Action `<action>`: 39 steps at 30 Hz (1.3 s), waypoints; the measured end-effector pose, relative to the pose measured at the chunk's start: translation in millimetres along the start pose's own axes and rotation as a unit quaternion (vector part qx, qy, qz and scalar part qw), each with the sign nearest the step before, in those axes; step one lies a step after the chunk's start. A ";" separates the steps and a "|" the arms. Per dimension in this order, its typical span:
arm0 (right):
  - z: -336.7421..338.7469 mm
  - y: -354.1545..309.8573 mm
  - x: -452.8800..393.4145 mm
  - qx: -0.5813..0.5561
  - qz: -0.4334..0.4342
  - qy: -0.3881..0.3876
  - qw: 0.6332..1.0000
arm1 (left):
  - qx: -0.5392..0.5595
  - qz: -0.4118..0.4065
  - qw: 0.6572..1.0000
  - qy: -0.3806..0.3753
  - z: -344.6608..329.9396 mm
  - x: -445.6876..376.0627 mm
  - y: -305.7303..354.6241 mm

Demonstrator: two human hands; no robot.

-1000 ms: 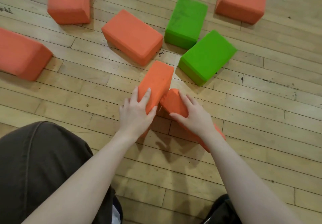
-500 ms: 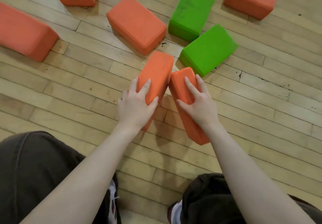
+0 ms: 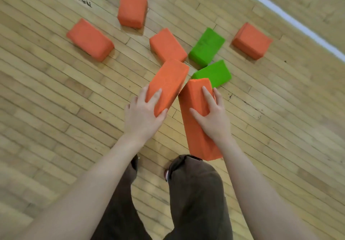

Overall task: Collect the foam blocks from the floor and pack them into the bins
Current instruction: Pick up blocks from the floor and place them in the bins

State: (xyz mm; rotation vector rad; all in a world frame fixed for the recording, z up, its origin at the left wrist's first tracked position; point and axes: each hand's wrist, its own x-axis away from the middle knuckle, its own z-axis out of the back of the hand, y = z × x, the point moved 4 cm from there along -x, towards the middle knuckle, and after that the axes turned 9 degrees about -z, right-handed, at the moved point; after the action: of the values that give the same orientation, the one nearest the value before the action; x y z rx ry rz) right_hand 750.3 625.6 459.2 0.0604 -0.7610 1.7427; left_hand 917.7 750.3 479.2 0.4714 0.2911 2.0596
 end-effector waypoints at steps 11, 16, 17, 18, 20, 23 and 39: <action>85.0 -62.0 87.0 0.044 0.072 -0.018 0.996 | 0.021 0.090 0.995 0.030 115.8 97.3 41.3; 97.1 -50.7 91.8 0.099 0.189 -0.048 0.976 | 0.036 0.189 0.975 0.111 90.7 144.6 78.7; 98.6 -46.0 94.6 0.113 0.214 -0.060 0.968 | 0.044 0.222 0.966 0.126 84.8 157.7 88.3; 99.9 -41.6 97.8 0.124 0.240 -0.071 0.960 | 0.054 0.255 0.955 0.140 79.7 171.7 97.6; 100.8 -35.4 108.9 0.146 0.287 -0.099 0.942 | 0.074 0.318 0.931 0.163 71.4 203.9 116.0; 96.4 -35.3 140.6 0.185 0.362 -0.144 0.902 | 0.100 0.405 0.890 0.186 55.8 266.7 137.5; -41.3 -42.9 527.5 0.309 0.678 -0.389 0.542 | 0.200 0.810 0.447 0.323 -60.3 633.4 265.1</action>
State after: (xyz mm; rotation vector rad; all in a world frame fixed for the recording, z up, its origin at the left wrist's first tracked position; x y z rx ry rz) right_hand 631.1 1099.8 666.2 1.0599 -0.7623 3.5737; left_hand 396.4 1162.5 662.4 0.0325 1.1373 4.1441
